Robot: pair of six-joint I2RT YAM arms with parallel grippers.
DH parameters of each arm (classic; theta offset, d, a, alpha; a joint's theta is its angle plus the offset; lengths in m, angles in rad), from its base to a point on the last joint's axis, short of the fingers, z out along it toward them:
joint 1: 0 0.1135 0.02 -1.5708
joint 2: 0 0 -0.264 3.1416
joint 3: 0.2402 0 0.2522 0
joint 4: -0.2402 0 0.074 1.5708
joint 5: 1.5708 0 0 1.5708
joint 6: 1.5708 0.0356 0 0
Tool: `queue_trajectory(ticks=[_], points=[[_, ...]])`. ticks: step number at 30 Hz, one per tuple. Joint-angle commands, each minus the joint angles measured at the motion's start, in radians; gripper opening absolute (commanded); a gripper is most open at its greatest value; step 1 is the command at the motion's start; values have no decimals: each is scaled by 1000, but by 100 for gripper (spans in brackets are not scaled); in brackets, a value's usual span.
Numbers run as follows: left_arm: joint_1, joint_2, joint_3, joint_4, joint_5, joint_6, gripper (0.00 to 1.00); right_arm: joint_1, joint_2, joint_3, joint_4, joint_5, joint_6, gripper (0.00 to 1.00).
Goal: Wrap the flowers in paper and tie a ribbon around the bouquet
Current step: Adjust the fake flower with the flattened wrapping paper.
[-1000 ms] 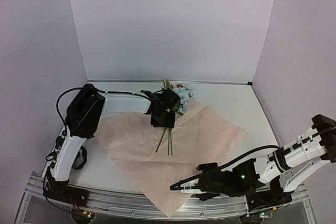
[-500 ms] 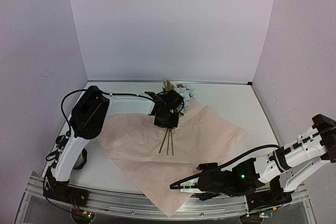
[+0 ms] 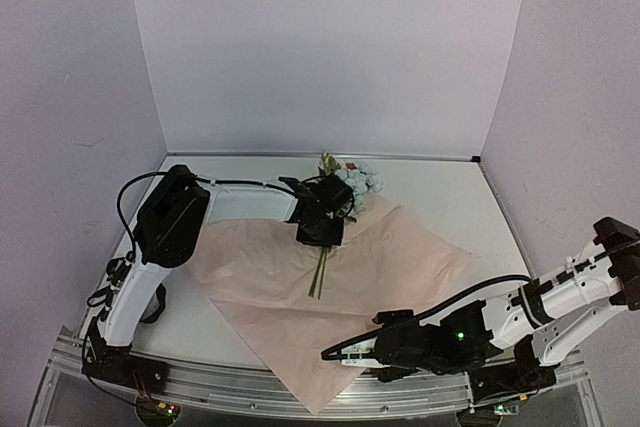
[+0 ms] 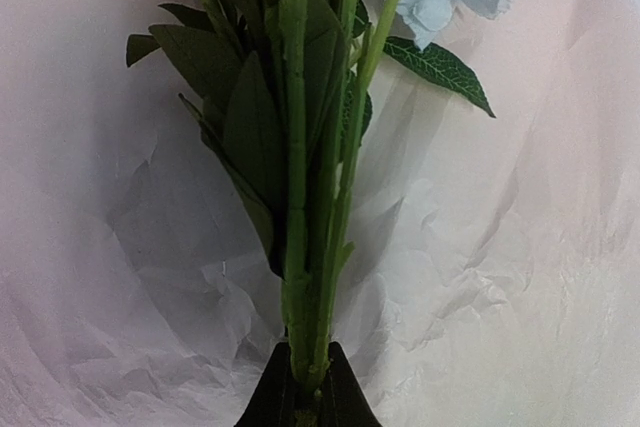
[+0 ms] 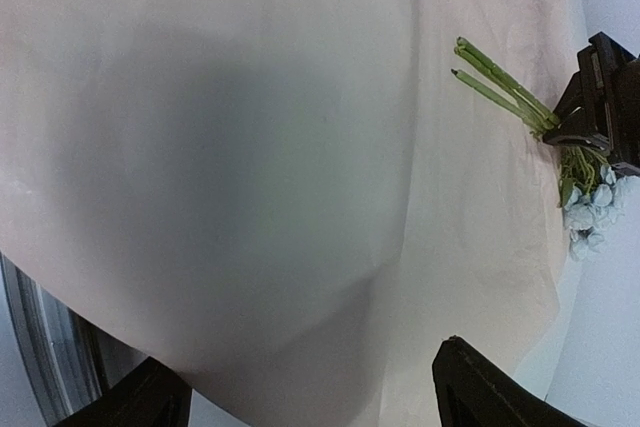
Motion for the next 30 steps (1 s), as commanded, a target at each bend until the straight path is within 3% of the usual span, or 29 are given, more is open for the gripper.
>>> queue_trajectory(ticks=[1, 30], points=[[-16, -71, -14, 0, -26, -36, 0, 4, 17, 34, -8, 12, 14, 85], [-51, -167, -150, 46, -20, -133, 0, 4, 16, 34, -31, 24, 21, 85]])
